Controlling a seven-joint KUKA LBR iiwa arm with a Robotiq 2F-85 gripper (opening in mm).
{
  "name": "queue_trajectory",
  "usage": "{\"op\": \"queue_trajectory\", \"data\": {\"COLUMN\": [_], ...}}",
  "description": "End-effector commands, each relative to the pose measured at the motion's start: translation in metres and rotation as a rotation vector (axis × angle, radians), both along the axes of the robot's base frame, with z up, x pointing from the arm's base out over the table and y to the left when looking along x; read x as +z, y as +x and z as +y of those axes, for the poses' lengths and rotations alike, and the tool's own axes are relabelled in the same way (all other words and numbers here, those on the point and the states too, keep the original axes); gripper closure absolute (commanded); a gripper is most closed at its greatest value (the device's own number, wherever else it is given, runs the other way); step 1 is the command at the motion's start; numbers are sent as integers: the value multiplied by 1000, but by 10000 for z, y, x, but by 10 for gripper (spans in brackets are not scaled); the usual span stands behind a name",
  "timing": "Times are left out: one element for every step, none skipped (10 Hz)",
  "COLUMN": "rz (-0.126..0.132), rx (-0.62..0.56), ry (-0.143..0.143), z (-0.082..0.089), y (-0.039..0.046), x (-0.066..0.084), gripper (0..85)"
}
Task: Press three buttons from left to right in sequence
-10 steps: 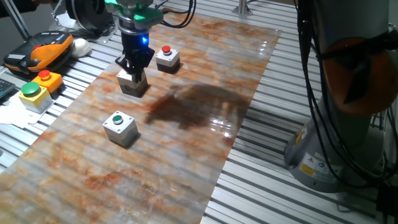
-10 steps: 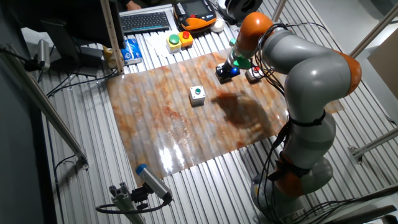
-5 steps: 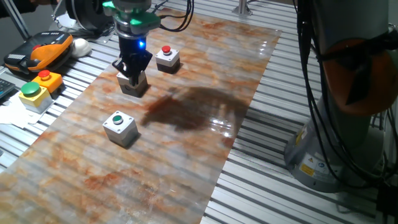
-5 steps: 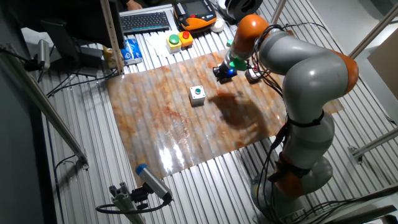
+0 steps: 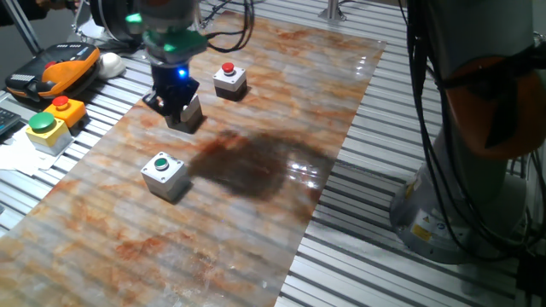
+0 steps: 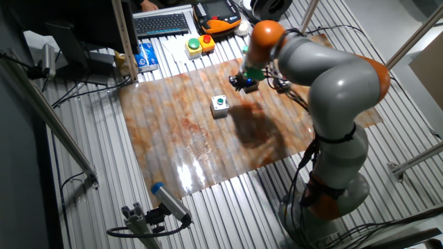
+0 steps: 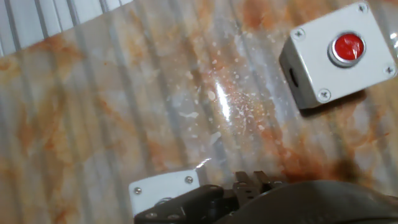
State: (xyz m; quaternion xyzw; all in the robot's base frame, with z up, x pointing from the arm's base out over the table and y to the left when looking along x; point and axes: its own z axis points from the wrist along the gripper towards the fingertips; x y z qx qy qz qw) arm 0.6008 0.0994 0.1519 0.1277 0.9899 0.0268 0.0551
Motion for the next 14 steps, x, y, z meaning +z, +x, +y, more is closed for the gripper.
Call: {"op": "queue_trajectory", "data": {"rz": [4,8,7,5,6,3,1,0,-4,-6,-6,-8,-9,-11], "rx": [-4,-10,-15,-25,-34,-39,-49,-53,-58,-61,-62,-59,-53,-54], "ry": [-2,-1,20,19,23,25,22,26,23,23,15,-11,-39,-55], "z": [42,102,144,211,280,349,413,458,496,528,555,580,603,604], "y": [7,15,21,29,33,35,34,33,32,32,31,32,36,32], "x": [21,22,21,11,-2,-21,-40,-52,-58,-59,-63,-67,-68,-67], "gripper": [680,680,680,680,680,680,680,680,680,680,680,680,680,510]}}
